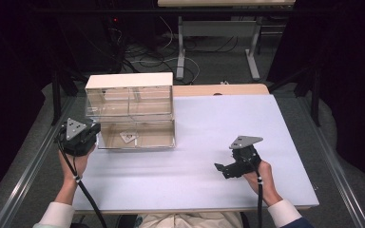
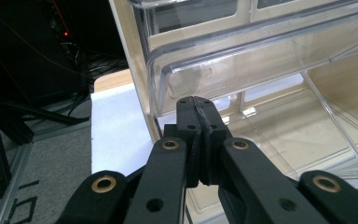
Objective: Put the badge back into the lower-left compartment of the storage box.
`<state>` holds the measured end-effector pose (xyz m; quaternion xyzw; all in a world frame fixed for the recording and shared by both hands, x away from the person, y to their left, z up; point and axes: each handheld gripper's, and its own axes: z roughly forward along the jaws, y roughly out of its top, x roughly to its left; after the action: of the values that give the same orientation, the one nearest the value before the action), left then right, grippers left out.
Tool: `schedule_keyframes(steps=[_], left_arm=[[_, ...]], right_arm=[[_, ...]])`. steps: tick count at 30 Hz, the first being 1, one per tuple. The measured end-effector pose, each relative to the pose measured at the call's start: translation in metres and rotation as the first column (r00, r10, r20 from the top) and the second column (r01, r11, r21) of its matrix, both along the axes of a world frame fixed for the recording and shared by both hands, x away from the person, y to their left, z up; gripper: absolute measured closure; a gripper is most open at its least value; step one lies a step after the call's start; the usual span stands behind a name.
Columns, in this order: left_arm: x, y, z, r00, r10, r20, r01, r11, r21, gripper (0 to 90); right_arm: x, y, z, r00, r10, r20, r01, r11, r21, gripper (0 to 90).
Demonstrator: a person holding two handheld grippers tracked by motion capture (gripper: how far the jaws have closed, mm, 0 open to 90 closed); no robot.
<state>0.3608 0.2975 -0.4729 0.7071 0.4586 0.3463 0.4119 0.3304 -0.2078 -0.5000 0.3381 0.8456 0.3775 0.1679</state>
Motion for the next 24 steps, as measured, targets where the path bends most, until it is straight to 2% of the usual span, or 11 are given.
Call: schedule_keyframes(steps=[2, 4, 5, 13, 19, 21, 24], left_arm=[[0.000, 0.000, 0.000, 1.0000, 0.002, 0.000, -0.002, 1.0000, -0.007, 90.0], [0.000, 0.000, 0.000, 1.0000, 0.001, 0.000, -0.001, 1.0000, -0.007, 90.0], [-0.001, 0.000, 0.000, 1.0000, 0.001, 0.001, -0.001, 1.0000, -0.008, 90.0], [-0.002, 0.002, 0.000, 1.0000, 0.002, 0.001, -0.002, 1.0000, 0.002, 90.0], [-0.002, 0.001, -0.001, 1.0000, 0.004, 0.000, -0.004, 0.9999, -0.012, 90.0], [-0.003, 0.002, -0.001, 1.0000, -0.002, -0.005, 0.002, 1.0000, 0.005, 90.0], [-0.004, 0.001, -0.002, 1.0000, -0.001, -0.009, 0.001, 1.0000, -0.004, 90.0]], right_arm=[[-0.002, -0.002, 0.000, 1.0000, -0.006, -0.007, 0.006, 1.000, -0.004, 5.4], [-0.003, -0.003, -0.002, 0.9999, -0.008, 0.008, 0.008, 1.000, 0.007, 5.4], [-0.004, -0.003, -0.001, 0.9999, -0.014, -0.007, 0.014, 1.000, -0.002, 5.4], [-0.009, -0.009, -0.002, 0.9997, -0.024, -0.008, 0.024, 1.000, 0.002, 5.5], [-0.013, -0.015, -0.003, 0.9994, -0.034, -0.007, 0.034, 0.999, -0.002, 5.6], [-0.014, -0.016, -0.003, 0.9994, -0.032, -0.013, 0.032, 0.999, -0.006, 5.6], [-0.015, -0.018, -0.004, 0.9994, -0.034, -0.008, 0.034, 0.999, -0.004, 5.6]])
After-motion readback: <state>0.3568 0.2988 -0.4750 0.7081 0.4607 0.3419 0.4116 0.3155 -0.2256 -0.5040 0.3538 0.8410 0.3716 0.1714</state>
